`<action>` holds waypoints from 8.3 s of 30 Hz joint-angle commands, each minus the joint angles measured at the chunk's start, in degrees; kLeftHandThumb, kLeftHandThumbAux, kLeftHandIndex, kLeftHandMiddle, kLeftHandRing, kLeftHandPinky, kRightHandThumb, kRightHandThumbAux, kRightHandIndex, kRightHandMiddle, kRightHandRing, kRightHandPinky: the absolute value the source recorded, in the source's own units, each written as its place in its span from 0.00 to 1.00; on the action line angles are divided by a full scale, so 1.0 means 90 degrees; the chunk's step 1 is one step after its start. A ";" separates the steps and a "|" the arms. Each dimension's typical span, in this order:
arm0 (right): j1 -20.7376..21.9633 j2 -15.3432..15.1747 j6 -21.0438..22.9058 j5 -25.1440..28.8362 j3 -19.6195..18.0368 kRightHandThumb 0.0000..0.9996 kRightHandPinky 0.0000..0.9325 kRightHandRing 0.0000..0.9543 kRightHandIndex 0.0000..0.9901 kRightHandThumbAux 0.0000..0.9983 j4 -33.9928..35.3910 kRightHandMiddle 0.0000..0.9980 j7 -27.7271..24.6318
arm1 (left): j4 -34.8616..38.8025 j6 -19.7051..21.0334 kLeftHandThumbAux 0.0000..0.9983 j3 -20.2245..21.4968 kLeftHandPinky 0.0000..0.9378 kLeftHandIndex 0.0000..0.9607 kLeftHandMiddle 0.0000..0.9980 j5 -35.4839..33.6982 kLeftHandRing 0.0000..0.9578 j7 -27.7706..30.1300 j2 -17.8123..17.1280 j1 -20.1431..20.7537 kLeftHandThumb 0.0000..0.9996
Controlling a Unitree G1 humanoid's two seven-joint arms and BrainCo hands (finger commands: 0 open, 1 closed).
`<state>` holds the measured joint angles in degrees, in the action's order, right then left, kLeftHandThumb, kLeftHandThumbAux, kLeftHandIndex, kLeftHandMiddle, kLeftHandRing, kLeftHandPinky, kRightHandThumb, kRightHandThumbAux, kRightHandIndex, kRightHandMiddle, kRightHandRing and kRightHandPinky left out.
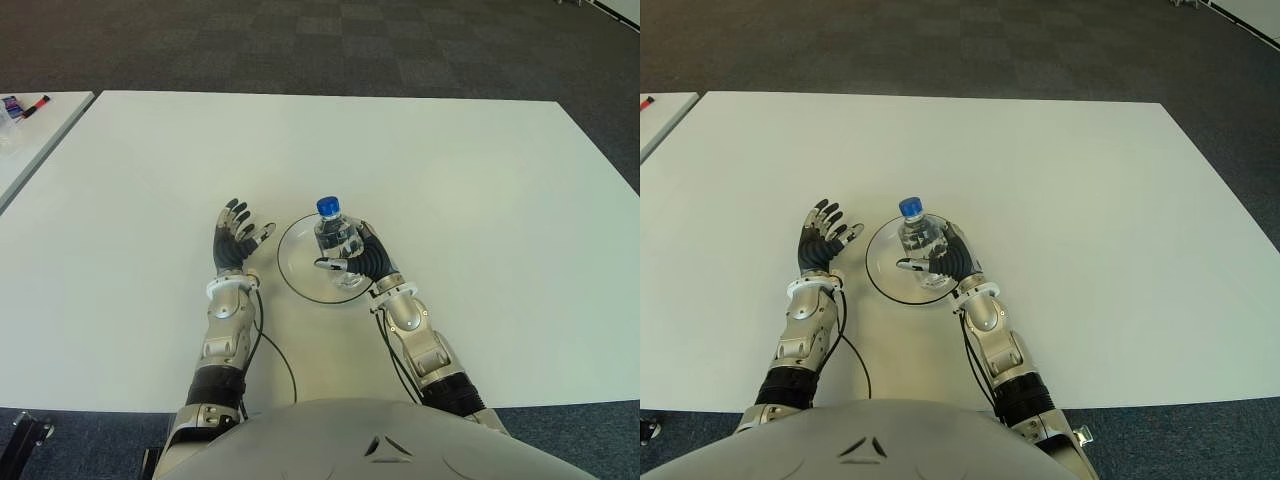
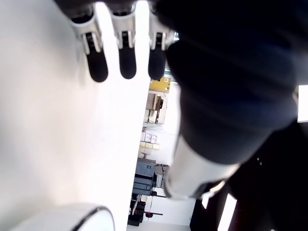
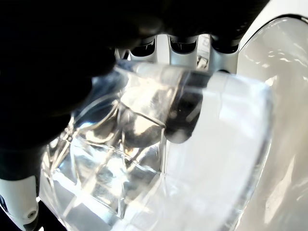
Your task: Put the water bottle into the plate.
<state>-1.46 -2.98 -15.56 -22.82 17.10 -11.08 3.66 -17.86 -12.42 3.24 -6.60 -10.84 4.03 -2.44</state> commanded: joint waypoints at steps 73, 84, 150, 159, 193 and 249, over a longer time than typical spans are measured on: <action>0.0575 0.0053 -0.0251 -0.0426 0.0151 0.85 0.87 0.88 0.43 0.67 -0.1012 0.58 0.0954 | 0.0038 0.0101 1.00 -0.0237 0.20 0.17 0.18 0.0044 0.17 -0.0295 0.0436 -0.0119 0.09; 0.0693 -0.0002 -0.0579 -0.0525 0.0174 0.69 0.54 0.63 0.43 0.73 -0.1256 0.61 0.1172 | 0.0008 0.0045 1.00 -0.0246 0.20 0.16 0.18 0.0044 0.17 -0.0270 0.0424 -0.0127 0.07; 0.0511 0.0317 0.0295 -0.0083 -0.0063 0.00 0.20 0.16 0.16 0.87 -0.0932 0.14 0.0970 | 0.0027 0.0127 1.00 -0.0239 0.19 0.16 0.18 0.0093 0.17 -0.0307 0.0373 -0.0132 0.10; 0.0492 0.0345 0.0385 -0.0056 -0.0076 0.00 0.20 0.16 0.15 0.86 -0.0853 0.14 0.0923 | -0.0025 0.0088 1.00 -0.0235 0.20 0.16 0.18 0.0122 0.17 -0.0305 0.0350 -0.0106 0.09; 0.0605 0.0150 -0.0310 0.0197 -0.0039 0.00 0.01 0.01 0.01 0.81 -0.1130 0.01 0.0576 | -0.0047 0.0116 1.00 -0.0227 0.19 0.17 0.18 0.0083 0.17 -0.0297 0.0373 -0.0080 0.09; 0.0767 0.0050 -0.0739 0.0295 -0.0129 0.00 0.00 0.00 0.00 0.82 -0.1618 0.00 0.0450 | -0.0241 -0.0048 1.00 -0.0206 0.20 0.17 0.19 0.0049 0.17 -0.0254 0.0362 -0.0013 0.07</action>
<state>5.42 -2.34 -22.49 -20.46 16.18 -24.17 8.06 -18.54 -13.68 1.35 -6.14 -12.97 3.99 -2.95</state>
